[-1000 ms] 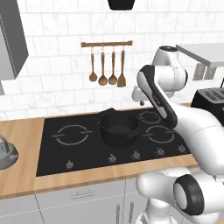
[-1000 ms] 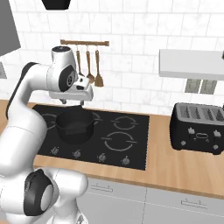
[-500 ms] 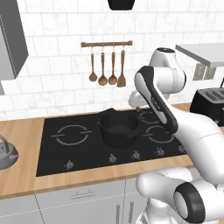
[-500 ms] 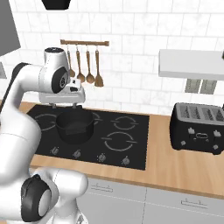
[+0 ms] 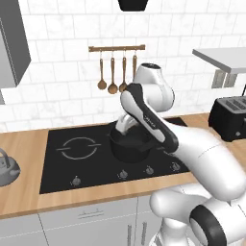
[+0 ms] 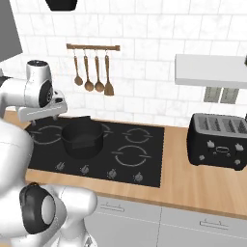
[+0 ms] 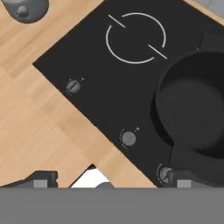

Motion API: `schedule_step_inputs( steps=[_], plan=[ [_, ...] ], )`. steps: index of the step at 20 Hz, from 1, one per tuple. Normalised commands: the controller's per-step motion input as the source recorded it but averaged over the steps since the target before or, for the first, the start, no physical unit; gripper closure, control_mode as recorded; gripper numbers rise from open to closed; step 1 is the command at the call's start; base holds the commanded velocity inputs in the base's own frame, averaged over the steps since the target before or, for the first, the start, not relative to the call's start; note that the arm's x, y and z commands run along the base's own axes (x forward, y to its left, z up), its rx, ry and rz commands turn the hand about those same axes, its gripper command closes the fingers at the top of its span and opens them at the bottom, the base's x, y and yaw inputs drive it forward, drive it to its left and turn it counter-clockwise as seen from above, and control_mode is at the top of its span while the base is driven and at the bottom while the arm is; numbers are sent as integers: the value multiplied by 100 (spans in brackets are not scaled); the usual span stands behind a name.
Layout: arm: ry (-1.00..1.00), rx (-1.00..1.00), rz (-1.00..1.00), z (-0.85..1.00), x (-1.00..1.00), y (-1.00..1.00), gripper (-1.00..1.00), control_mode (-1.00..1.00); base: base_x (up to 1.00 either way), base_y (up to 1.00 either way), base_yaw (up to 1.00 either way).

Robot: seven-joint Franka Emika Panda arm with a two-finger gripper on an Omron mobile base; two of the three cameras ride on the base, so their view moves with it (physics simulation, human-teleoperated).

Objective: Pick the kettle from the counter and place it on a stove burner. Then turn the burner on.

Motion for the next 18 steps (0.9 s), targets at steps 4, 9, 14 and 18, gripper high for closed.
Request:
schedule_step_inputs(
  steps=[4,9,14,18],
  plan=[
    [-6,0,38,-32,23,100,-100,-100,0,0,0],
    [-3,0,32,-22,36,100,-100,-100,0,0,0],
    [0,0,24,-21,29,100,-100,-100,0,0,0],
    [0,0,14,-16,12,100,-100,-100,0,0,0]
  ],
)
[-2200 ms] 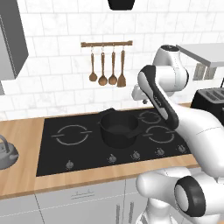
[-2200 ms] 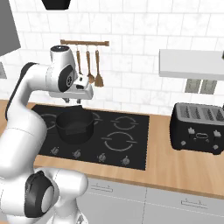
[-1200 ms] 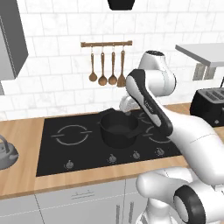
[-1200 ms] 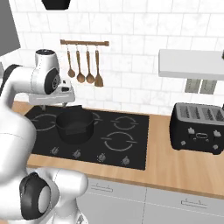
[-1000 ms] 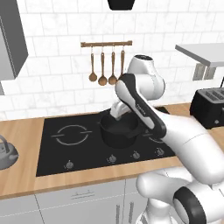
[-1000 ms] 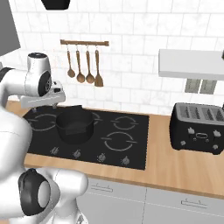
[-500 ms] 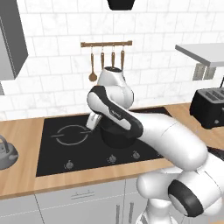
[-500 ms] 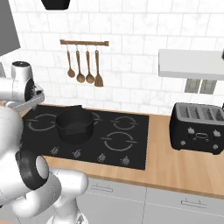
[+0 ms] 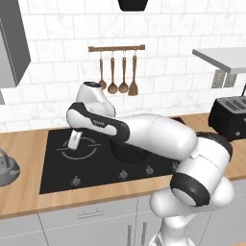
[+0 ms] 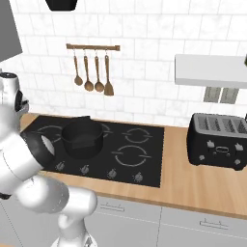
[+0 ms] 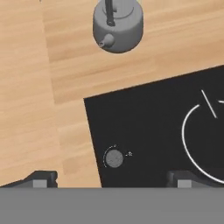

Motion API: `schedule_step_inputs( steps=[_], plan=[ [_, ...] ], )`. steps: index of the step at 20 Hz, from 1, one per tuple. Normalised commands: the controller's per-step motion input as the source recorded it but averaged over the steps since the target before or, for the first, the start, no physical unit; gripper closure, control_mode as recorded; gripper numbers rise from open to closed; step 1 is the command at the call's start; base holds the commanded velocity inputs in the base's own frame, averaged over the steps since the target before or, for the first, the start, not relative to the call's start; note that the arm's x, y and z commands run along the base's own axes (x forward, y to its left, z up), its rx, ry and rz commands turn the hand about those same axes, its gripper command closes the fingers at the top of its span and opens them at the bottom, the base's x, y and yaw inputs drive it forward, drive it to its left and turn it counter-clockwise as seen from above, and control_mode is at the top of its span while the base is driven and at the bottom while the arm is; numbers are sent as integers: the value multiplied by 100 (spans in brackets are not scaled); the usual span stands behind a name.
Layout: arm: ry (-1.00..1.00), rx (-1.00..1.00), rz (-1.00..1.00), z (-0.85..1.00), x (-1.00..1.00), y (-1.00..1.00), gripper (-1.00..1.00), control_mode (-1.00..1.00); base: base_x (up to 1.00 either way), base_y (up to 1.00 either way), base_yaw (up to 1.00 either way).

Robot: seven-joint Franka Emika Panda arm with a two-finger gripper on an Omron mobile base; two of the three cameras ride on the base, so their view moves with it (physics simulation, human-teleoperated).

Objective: Pick the kettle from the counter and place it on a stove burner. Then turn the burner on.

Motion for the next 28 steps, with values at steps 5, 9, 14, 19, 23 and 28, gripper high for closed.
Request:
schedule_step_inputs(
  steps=[5,9,14,19,23,28],
  plan=[
    [0,-1,3,-13,0,100,-100,-100,0,0,0],
    [0,-5,0,-2,0,100,-100,-100,0,0,0],
    [1,-6,0,0,0,98,-100,-100,0,0,0],
    [0,-3,-2,-1,4,72,-100,-100,0,0,0],
    [0,-1,-6,0,11,50,-100,-100,0,0,0],
    [0,-3,-5,0,9,36,-100,-100,0,0,0]
  ],
)
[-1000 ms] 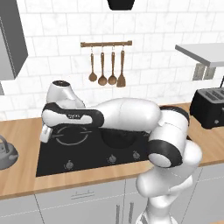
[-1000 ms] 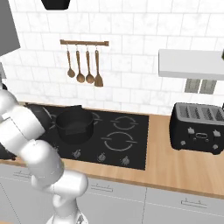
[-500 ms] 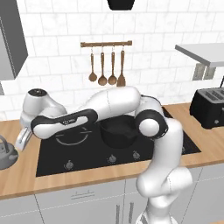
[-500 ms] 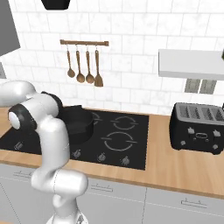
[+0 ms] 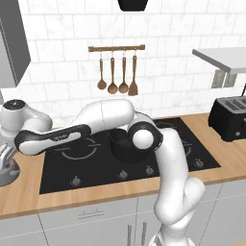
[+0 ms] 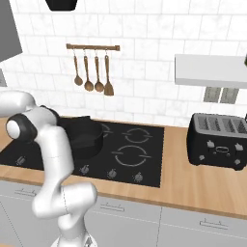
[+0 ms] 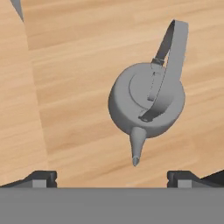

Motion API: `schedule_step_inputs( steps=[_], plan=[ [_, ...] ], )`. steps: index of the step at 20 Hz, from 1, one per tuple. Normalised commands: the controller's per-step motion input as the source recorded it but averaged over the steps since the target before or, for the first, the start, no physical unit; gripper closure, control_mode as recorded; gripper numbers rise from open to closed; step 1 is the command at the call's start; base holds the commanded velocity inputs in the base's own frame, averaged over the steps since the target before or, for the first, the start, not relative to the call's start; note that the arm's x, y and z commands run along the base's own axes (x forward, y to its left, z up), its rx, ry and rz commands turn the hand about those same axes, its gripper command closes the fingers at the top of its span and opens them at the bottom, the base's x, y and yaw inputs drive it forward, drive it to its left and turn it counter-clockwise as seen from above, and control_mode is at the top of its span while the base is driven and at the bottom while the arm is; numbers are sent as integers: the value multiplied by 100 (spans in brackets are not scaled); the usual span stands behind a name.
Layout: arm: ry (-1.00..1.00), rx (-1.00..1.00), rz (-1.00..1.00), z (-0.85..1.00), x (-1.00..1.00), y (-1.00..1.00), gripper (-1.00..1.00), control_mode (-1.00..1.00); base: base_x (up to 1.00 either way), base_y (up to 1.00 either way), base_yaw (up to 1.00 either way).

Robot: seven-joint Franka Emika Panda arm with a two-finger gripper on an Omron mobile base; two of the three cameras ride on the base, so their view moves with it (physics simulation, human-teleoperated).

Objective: Pick the kettle from the counter and place it on a stove burner. Then turn the burner on.

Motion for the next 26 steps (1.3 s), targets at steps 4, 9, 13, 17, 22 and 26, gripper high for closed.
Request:
schedule_step_inputs(
  steps=[4,9,13,17,22,26],
  plan=[
    [6,0,-3,-42,7,3,-100,-100,0,0,0],
    [1,1,0,-66,9,0,-100,-100,0,0,0],
    [-1,11,-3,-6,22,0,-100,-100,0,0,0],
    [0,14,-7,0,36,0,-100,-100,0,0,0],
    [0,7,-6,-12,37,0,-100,-100,0,0,0],
    [0,4,-1,-15,32,5,-100,-100,0,0,0]
  ],
)
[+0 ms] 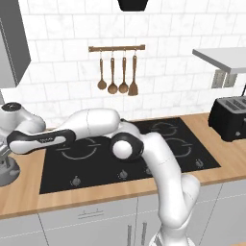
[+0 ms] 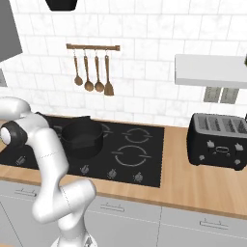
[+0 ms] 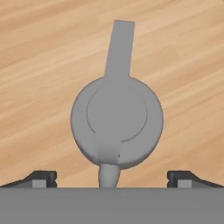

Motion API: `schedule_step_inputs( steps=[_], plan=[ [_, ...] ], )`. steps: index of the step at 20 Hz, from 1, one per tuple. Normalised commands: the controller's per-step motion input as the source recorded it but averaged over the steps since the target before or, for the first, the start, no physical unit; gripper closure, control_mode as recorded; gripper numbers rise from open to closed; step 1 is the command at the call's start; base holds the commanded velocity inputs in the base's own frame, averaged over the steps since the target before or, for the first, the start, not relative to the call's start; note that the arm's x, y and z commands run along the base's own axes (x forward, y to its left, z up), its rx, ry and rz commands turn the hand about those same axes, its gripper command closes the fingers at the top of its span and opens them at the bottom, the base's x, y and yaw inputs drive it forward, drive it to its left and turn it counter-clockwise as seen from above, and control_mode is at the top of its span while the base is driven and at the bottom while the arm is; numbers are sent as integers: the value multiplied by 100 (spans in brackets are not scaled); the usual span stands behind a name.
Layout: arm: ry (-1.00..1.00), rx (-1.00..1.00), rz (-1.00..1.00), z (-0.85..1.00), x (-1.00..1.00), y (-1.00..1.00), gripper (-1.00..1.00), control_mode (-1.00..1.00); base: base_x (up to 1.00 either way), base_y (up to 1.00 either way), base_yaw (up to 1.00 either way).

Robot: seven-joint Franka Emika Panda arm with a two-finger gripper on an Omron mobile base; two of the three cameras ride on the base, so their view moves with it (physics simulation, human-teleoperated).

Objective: Pick the kettle from the counter and place it on a stove burner. Then turn the burner on.

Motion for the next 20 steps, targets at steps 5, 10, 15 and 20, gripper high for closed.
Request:
schedule_step_inputs(
  steps=[5,10,15,20],
  plan=[
    [3,0,0,-3,9,15,-100,-100,0,0,0],
    [6,0,0,-11,1,15,-100,-100,0,0,0],
    [2,0,0,-4,3,13,-100,-100,0,0,0],
    [0,0,0,0,4,1,-100,-100,0,0,0]
  ],
)
